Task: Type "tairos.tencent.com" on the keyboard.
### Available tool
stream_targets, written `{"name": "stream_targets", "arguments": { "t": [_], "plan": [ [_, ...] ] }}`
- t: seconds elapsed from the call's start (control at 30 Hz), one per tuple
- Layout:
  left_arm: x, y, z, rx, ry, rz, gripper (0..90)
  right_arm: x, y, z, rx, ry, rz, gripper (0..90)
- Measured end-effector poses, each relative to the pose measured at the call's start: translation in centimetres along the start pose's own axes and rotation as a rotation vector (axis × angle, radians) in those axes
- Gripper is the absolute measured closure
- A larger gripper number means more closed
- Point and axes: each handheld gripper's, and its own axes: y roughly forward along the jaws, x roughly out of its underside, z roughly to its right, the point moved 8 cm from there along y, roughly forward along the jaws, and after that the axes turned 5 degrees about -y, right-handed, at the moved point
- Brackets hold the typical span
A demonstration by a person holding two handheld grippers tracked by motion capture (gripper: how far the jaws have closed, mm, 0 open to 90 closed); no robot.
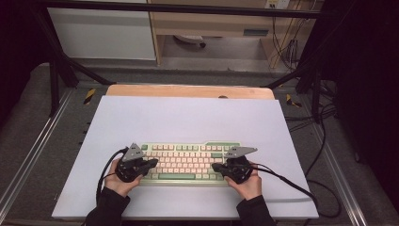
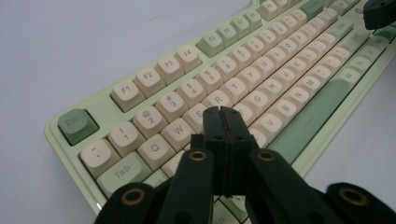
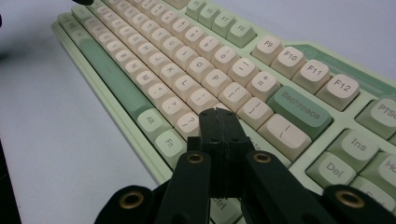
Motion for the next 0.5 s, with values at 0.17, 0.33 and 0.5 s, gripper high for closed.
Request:
{"name": "stream_targets", "arguments": {
  "t": [0.17,0.33,0.5],
  "plan": [
    [-0.3,0.4,0.2,0.002,0.001,-0.001,89.6,0.0,0.0,0.0,0.001,-0.002,0.001,90.0],
    [-0.7,0.8,0.4,0.004,0.006,-0.001,89.7,0.0,0.0,0.0,0.001,-0.003,0.0,90.0],
    [-1.1,1.3,0.7,0.01,0.008,0.001,89.7,0.0,0.0,0.0,0.0,0.002,-0.001,90.0]
  ]
}}
